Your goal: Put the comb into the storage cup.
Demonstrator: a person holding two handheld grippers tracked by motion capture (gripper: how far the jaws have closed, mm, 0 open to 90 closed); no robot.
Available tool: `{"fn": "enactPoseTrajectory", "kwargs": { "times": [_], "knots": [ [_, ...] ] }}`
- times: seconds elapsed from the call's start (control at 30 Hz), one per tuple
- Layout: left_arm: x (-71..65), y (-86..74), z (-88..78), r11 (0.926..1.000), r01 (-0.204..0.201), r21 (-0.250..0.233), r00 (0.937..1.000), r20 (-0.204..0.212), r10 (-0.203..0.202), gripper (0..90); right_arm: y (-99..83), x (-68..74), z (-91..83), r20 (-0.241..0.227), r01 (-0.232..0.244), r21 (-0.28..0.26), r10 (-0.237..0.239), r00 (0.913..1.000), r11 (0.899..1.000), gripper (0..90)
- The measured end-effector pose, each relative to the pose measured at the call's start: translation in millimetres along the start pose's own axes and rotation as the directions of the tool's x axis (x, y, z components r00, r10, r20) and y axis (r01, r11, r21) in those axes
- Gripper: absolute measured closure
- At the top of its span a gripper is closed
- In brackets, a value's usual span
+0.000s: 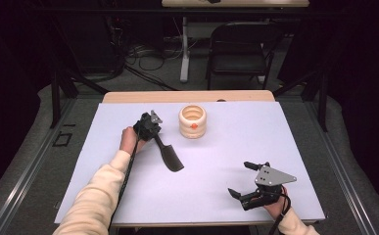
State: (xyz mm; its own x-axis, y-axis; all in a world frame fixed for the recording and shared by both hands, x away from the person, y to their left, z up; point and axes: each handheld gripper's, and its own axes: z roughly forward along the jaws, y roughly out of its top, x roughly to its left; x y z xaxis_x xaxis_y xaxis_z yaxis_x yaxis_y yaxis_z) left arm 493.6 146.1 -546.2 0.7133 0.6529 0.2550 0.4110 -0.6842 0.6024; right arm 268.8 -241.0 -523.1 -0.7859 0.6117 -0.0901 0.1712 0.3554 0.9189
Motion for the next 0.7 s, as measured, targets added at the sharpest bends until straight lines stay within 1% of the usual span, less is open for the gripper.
{"fn": "enactPoseTrajectory", "kwargs": {
  "times": [0.17, 0.23, 0.33, 0.43, 0.47, 0.53, 0.7],
  "knots": [
    [0.8, -4.0, -3.0, 1.0000, 0.000, 0.009, 1.0000, -0.003, 0.000, 90.0, -0.1, -0.1, 0.3, 0.000, 0.001, 0.001, -0.001, 1.0000, 1.000, 0.0],
    [1.4, -5.7, -4.9, 0.9997, -0.006, 0.022, 1.0000, 0.001, 0.006, 90.0, 0.0, -0.1, 0.1, 0.000, 0.001, 0.000, -0.001, 1.0000, 1.000, 0.0],
    [1.3, -9.1, -6.3, 0.9998, -0.007, 0.021, 0.9999, -0.009, 0.007, 90.0, -0.1, -0.2, 0.3, 0.000, 0.001, 0.001, -0.001, 1.0000, 1.000, 0.0],
    [1.9, -11.8, -7.4, 0.9995, -0.009, 0.030, 0.9999, -0.006, 0.009, 90.0, 0.0, -0.1, 0.4, 0.001, 0.001, 0.002, -0.001, 1.0000, 1.000, 0.0],
    [2.6, -12.2, -8.0, 0.9992, -0.009, 0.038, 1.0000, 0.003, 0.009, 90.0, 0.0, 0.1, 0.4, 0.001, 0.000, 0.002, 0.000, 1.0000, 1.000, 0.0],
    [2.3, -13.1, -8.2, 0.9993, -0.010, 0.036, 0.9999, -0.001, 0.011, 90.0, 0.0, -0.1, 0.4, 0.001, 0.001, 0.002, -0.001, 1.0000, 1.000, 0.0],
    [1.1, -13.1, -9.8, 0.9989, -0.015, 0.044, 0.9999, 0.008, 0.015, 90.0, 0.0, -0.2, 0.2, 0.001, 0.001, 0.001, -0.001, 1.0000, 1.000, 0.0]
  ]
}}
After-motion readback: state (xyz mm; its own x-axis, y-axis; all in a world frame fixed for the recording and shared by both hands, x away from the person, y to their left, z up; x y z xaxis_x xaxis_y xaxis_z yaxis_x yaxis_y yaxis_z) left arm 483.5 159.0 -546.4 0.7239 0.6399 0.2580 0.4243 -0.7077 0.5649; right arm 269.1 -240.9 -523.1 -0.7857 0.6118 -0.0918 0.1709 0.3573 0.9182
